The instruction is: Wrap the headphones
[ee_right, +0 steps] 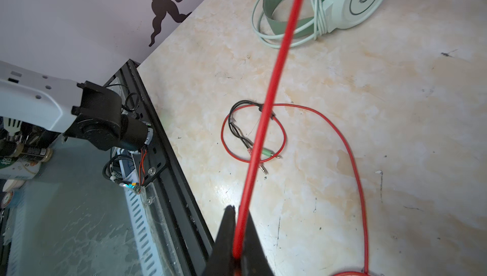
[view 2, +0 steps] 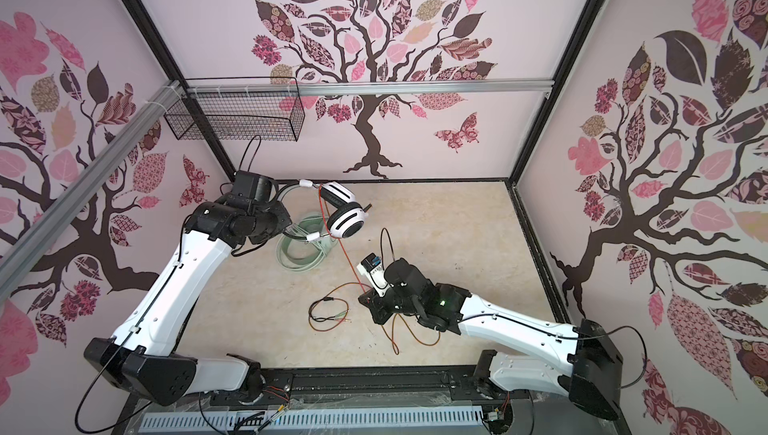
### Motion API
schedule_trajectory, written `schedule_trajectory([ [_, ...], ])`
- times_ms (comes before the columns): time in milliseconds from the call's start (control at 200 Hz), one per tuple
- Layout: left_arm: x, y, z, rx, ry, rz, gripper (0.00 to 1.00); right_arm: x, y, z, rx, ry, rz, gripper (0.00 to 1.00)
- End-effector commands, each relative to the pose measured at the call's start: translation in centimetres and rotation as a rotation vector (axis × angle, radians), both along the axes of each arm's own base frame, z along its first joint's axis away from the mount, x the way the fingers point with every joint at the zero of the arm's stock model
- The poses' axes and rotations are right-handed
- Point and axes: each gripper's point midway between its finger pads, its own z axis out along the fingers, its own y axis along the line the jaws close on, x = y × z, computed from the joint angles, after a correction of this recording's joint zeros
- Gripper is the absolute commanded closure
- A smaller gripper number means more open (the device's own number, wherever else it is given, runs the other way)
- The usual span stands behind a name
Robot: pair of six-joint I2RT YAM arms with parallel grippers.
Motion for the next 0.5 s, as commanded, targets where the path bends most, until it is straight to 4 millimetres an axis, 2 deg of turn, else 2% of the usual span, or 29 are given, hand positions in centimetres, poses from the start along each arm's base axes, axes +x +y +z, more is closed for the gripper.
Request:
schedule_trajectory([
  [0,0.7,0.7,0.7,0.016,-0.058,0.047,1.00,-0.4,-0.1,1.3,-0.085,-0.027,0.029,0.93],
  [305,-0.6,1.3,0.9,0.283,-0.041,0.046,1.00,2.9,-0.8,5.6,-0.296,-0.205,-0.002,0.92],
  [495,-1.2,1.6,0.3,0.391,0.000,0.011,1.00,6.0,-1.8,9.0,-0.379,-0.362,-0.101,0.92],
])
